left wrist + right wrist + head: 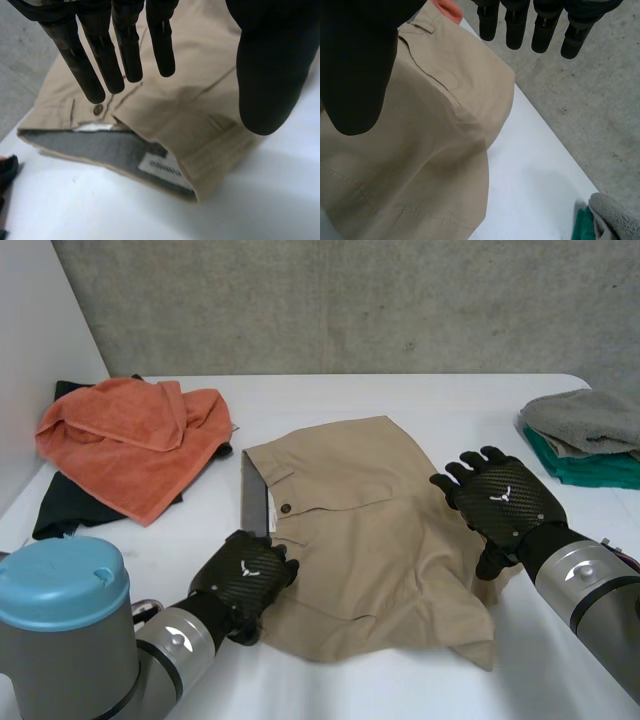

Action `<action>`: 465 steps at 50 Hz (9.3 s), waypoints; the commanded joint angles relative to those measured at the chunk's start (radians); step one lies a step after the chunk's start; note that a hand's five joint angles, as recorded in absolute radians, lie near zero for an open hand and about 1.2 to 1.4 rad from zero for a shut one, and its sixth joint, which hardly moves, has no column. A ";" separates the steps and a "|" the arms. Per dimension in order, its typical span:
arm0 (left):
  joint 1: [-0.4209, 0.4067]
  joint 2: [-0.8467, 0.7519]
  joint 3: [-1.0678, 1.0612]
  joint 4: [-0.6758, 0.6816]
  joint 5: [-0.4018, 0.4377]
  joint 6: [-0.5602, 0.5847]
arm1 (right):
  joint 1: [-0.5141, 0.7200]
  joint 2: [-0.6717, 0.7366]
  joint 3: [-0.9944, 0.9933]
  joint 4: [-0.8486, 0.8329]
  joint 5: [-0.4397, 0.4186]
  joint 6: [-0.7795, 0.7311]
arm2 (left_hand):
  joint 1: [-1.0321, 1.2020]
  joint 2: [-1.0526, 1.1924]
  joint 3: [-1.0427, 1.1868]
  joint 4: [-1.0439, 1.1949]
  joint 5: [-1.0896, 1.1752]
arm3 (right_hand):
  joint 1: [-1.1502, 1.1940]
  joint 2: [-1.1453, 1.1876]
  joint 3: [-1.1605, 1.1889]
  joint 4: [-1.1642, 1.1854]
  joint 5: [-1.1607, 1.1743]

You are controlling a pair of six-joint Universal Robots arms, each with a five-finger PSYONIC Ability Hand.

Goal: Fold the laundry.

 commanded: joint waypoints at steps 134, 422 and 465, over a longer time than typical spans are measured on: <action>0.027 0.108 0.082 0.027 -0.178 -0.129 | 0.063 -0.022 -0.269 0.053 0.057 0.082 | 0.092 0.097 0.096 0.092 0.090 | 1.161 1.179 1.185 1.183 1.174; 0.164 0.188 0.683 0.035 0.025 -0.084 | 0.116 -0.024 -0.638 0.194 0.118 0.155 | 0.875 0.880 0.879 0.875 0.873 | 1.161 1.179 1.185 1.183 1.174; 0.181 -0.529 1.156 0.308 -0.012 -0.138 | 0.143 0.722 -1.043 -0.292 0.318 0.114 | -0.346 -0.342 -0.343 -0.346 -0.349 | -0.060 -0.043 -0.037 -0.038 -0.048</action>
